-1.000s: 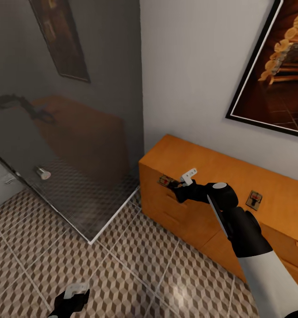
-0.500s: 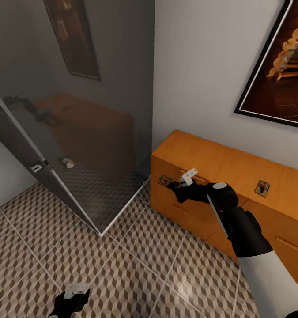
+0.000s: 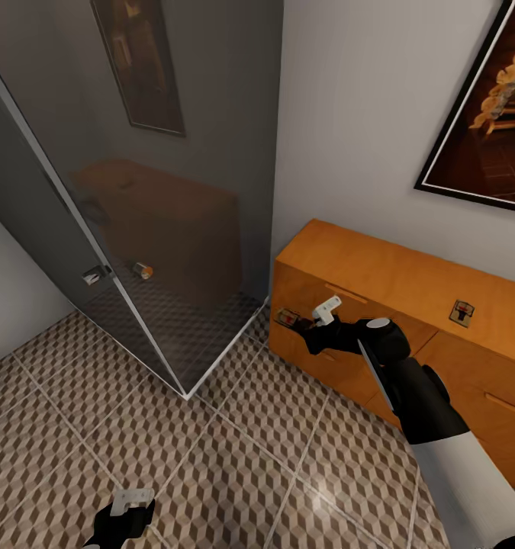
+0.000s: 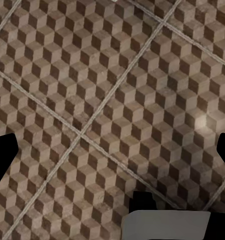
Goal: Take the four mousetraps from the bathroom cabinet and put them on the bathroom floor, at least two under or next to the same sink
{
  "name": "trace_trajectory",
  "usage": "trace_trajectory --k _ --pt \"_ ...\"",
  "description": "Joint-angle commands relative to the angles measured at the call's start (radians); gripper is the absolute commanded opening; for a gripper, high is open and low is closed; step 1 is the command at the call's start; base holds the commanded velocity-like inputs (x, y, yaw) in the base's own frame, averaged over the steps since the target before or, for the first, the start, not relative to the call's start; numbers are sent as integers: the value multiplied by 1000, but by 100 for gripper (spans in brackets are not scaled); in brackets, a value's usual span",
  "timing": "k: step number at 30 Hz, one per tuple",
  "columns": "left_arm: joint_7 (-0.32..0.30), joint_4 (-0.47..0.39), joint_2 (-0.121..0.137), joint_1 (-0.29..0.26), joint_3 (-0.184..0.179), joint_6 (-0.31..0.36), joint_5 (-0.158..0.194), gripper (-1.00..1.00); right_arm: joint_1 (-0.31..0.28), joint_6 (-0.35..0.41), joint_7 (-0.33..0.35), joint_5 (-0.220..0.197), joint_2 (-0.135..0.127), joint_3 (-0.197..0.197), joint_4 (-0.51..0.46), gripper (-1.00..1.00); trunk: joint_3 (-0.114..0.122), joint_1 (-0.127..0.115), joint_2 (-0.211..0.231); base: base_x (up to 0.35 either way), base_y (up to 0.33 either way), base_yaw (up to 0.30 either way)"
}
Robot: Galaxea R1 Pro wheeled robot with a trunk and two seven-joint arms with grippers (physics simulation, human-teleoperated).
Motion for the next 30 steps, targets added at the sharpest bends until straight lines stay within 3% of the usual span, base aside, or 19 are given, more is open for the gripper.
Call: trace_trajectory --k 1,5,12,19,22,30 --pt "-2 4 0 -2 -8 -7 9 100 -1 0 9 8 -1 1 11 -100 -2 0 -2 -7 9 0" --pt "-3 4 0 -2 -8 -7 9 100 -1 -56 8 9 -2 0 128 -100 -2 0 -2 -3 3 0" --pt "-2 4 0 -2 -8 -7 9 100 -1 -268 -4 11 -1 0 408 -100 -2 0 -2 0 0 0" --pt "-3 4 -1 -2 -8 -7 9 100 -1 -519 -69 11 -1 0 741 -100 -2 0 -2 0 0 0" --pt "-3 4 0 -2 -8 -7 9 100 -1 -680 -87 11 -2 0 917 -100 -2 0 -2 0 0 0" --pt "-3 4 0 -2 -8 -7 9 100 -1 -953 -107 7 -24 0 1217 -100 -2 0 -2 0 0 0"
